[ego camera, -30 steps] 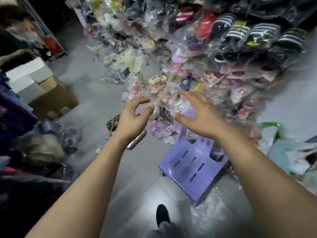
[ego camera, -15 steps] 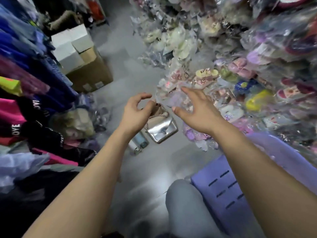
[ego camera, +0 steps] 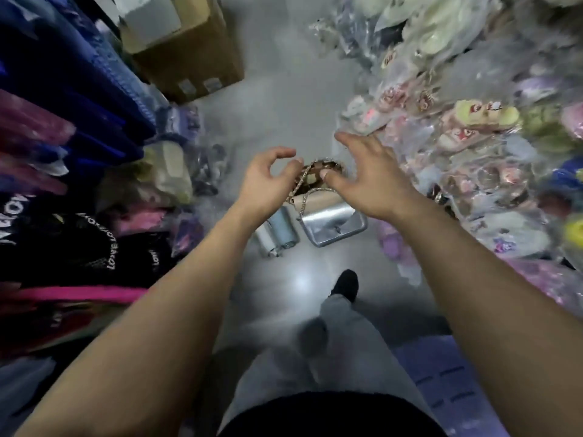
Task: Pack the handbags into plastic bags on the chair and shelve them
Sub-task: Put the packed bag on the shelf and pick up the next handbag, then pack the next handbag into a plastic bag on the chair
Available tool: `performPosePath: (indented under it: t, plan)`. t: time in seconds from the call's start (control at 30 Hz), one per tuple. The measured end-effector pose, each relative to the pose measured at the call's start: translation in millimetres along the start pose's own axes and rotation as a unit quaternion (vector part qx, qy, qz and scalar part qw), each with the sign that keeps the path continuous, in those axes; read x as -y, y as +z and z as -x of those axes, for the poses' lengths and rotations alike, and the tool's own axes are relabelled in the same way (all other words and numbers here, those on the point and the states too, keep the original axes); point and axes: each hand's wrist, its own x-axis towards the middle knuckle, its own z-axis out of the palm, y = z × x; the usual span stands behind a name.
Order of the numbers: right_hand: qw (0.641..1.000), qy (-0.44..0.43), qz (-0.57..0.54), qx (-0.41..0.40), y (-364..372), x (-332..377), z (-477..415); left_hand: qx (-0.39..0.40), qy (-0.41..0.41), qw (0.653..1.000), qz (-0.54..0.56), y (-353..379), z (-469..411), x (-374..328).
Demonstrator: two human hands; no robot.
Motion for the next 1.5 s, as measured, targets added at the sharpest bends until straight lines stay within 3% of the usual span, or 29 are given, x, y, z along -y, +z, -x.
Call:
performPosePath:
  t: [0.17,0.3,0.4,0.67,0.83,0.93,1.0,1.07,1.13,1.5]
  plan:
    - [0.999,-0.003,0.000,0.053,72,-14,-76,-0.005,-0.094,0.995,-0.017,3,-51,84]
    - [0.994,-0.001,0.023,0.109,158,-29,-111,-0.064,-0.148,0.986,-0.032,2,-79,176]
    - [0.989,-0.017,0.042,0.142,238,-49,-128,-0.111,-0.215,0.970,0.023,15,-99,255]
    - [0.981,0.048,0.019,0.189,480,-148,-182,-0.200,-0.305,0.930,0.043,116,-154,500]
    - [0.968,0.087,-0.010,0.237,601,-184,-211,-0.189,-0.373,0.907,0.054,168,-188,600]
    - [0.963,0.105,-0.022,0.247,651,-183,-224,-0.188,-0.427,0.881,0.079,176,-206,632]
    - [0.970,0.094,-0.033,0.222,678,-178,-229,-0.149,-0.472,0.861,0.116,174,-216,647]
    - [0.977,0.083,-0.040,0.191,702,-176,-234,-0.106,-0.521,0.817,0.222,172,-223,657]
    - [0.981,0.088,-0.035,0.172,723,-176,-240,-0.115,-0.553,0.769,0.300,170,-227,665]
    - [0.980,0.130,0.004,0.153,748,-189,-264,-0.128,-0.577,0.734,0.334,185,-237,684]
